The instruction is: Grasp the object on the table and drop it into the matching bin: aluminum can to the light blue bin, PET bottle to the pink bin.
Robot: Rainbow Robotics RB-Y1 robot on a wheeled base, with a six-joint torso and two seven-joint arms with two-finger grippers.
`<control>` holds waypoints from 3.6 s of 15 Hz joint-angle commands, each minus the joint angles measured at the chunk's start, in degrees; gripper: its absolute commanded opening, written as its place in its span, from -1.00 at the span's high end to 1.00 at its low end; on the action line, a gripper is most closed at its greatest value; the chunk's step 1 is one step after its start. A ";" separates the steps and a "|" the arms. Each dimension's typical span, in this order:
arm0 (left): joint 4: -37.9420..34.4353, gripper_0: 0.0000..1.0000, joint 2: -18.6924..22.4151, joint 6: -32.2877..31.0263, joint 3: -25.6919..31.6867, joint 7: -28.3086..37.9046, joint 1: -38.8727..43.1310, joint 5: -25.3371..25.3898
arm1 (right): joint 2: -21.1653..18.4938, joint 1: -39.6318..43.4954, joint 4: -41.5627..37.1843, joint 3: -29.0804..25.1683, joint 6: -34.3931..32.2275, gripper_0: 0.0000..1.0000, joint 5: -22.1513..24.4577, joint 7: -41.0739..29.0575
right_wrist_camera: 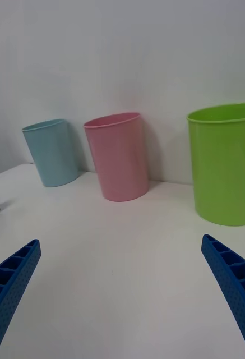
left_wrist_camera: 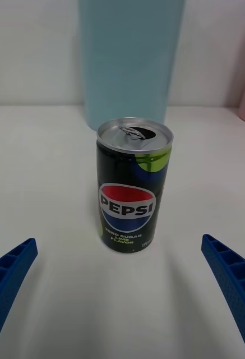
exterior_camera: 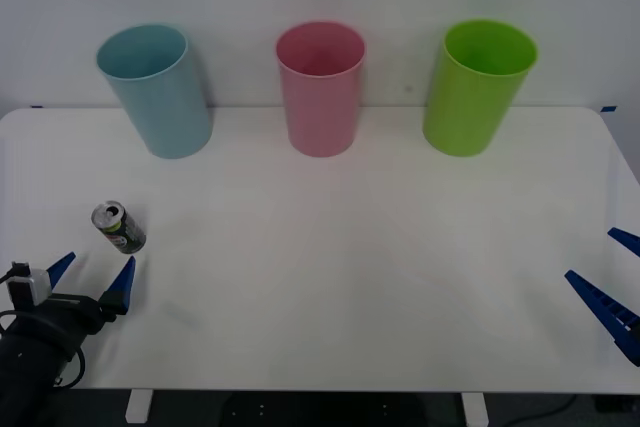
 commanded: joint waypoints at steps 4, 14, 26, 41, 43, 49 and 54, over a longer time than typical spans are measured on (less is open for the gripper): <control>5.44 -1.00 -0.36 -0.01 -0.07 -0.55 -5.72 0.04 | 0.00 0.00 0.00 0.00 0.00 -1.00 0.00 0.00; 14.76 -1.00 -0.36 0.08 0.02 -1.78 -15.21 -0.31 | 0.00 0.00 0.00 0.00 0.00 -1.00 0.00 0.00; 15.55 1.00 -0.97 0.16 -0.15 -2.75 -16.44 -0.48 | 0.00 0.00 0.00 0.00 0.00 -1.00 0.00 0.00; 9.31 1.00 -0.88 -3.88 1.25 -1.69 -14.07 -0.57 | 0.00 0.00 0.00 0.00 0.00 -1.00 0.00 0.00; 4.56 1.00 -0.88 -3.79 1.34 -1.08 -11.69 -0.84 | 0.00 0.00 0.00 0.00 0.00 -1.00 0.00 0.00; -9.33 1.00 -0.88 -3.26 3.10 7.45 -7.56 -6.11 | 0.00 0.00 0.00 0.00 0.00 -1.00 0.00 0.00; -19.43 1.00 -0.88 -3.26 4.77 21.25 -6.77 -12.00 | 0.00 0.00 0.00 0.00 0.00 -1.00 0.00 0.00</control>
